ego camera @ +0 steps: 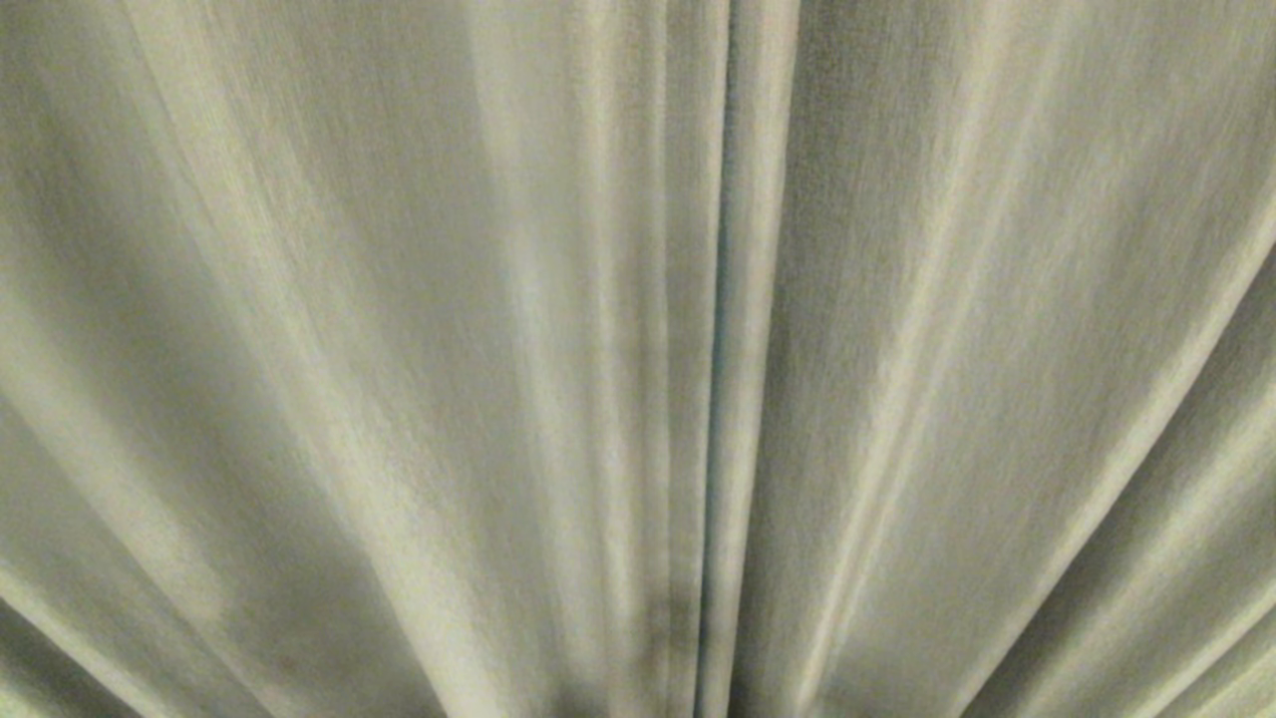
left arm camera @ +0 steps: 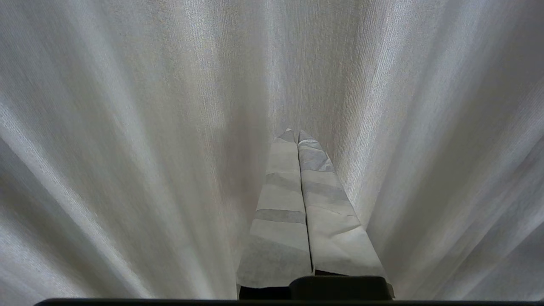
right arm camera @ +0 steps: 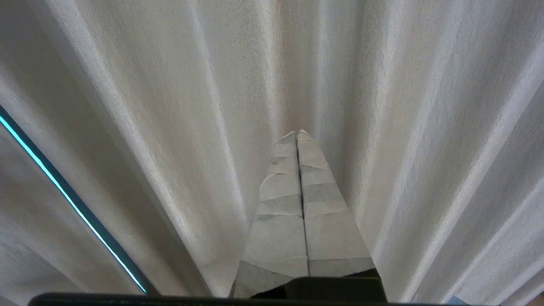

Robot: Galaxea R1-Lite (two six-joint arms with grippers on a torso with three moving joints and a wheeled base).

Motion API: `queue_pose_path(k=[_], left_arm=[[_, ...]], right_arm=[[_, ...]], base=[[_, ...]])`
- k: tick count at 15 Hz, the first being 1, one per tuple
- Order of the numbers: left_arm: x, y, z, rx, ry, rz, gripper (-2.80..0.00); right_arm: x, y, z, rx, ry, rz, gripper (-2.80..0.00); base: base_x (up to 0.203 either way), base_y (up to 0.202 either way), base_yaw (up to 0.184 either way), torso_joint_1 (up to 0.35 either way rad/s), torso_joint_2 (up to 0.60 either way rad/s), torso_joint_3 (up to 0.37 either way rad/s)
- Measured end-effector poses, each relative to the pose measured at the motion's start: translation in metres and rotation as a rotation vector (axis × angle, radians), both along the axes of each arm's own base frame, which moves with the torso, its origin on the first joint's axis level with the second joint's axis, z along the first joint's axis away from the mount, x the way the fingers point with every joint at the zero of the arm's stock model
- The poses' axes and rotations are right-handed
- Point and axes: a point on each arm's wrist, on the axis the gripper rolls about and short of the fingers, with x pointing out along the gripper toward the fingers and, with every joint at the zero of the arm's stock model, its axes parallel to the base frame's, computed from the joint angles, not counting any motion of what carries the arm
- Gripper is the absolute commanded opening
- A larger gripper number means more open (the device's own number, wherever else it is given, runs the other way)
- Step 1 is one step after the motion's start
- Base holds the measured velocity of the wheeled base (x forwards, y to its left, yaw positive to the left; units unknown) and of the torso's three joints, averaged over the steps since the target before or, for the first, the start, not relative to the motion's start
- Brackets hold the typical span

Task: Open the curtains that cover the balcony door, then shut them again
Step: Pull the outer curtains open on both sides

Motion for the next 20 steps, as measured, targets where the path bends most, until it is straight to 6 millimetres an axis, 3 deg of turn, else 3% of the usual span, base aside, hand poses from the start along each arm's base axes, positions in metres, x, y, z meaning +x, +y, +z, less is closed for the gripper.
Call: queue_pose_path(k=[17, 20], left_arm=[[0.0, 0.0, 0.0, -0.027, -0.003, 0.014, -2.8], [-0.004, 0.001, 0.014, -0.03, -0.049, 0.021, -2.8]], right_arm=[[0.0, 0.0, 0.0, 0.0, 0.0, -0.001, -2.8], [0.0, 0.0, 0.0, 0.0, 0.0, 0.0, -2.8]], base=[[0.0, 0.0, 0.0, 0.0, 0.0, 0.0], [0.0, 0.0, 0.0, 0.0, 0.0, 0.0]])
